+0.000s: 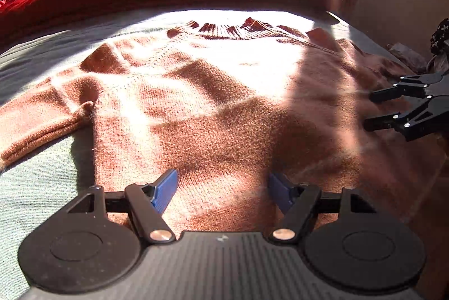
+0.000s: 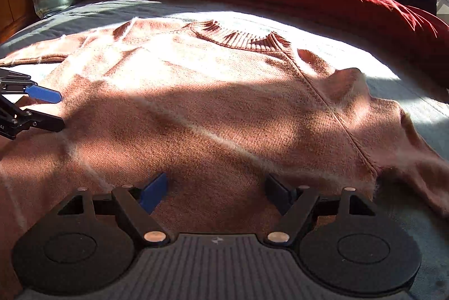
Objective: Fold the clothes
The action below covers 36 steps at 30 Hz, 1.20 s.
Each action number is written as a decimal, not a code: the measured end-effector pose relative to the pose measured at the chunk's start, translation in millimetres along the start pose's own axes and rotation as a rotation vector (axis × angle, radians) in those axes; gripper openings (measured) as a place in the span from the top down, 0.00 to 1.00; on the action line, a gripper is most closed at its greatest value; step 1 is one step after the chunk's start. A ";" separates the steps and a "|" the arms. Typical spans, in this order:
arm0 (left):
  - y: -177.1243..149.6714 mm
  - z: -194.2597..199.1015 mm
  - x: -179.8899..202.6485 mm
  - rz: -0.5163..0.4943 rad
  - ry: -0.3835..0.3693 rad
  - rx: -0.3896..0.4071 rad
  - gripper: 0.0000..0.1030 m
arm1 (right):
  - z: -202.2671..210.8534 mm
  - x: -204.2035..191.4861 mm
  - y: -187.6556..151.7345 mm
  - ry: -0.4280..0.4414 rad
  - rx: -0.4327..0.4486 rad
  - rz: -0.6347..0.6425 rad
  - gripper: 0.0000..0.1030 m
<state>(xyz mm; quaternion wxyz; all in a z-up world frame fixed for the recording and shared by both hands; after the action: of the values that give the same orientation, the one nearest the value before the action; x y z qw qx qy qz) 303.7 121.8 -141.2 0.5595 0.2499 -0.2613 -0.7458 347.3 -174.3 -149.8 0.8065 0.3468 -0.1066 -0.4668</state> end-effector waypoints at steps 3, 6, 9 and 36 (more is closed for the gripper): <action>-18.6 14.6 -18.5 0.000 0.010 -0.012 0.30 | 23.9 29.2 -23.3 0.010 0.054 -0.079 0.17; -24.4 23.5 -24.6 -0.019 0.011 -0.024 0.30 | 40.6 42.1 -38.2 -0.013 0.069 -0.121 0.17; -14.0 28.2 -19.3 -0.044 0.023 -0.035 0.30 | 46.6 38.7 -39.6 -0.043 0.058 -0.118 0.16; 5.4 0.7 34.2 -0.133 0.057 0.045 0.18 | 109.7 -49.8 -55.4 -0.137 0.186 -0.174 0.01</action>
<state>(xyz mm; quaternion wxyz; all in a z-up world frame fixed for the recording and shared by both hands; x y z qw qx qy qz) 298.5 87.6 -139.9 0.5103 0.3005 -0.2447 -0.7678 228.3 -201.5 -97.9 0.7183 0.3950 -0.1738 -0.5457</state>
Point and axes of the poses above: each gripper's, at about its wrist camera, not at the fingertips, and z roughly against the way its jaws point, x to its right, y to its top, the point moved 7 cm from there along -z, roughly the way its jaws point, and after that the axes turned 13 degrees about y, right-handed, at the moved point
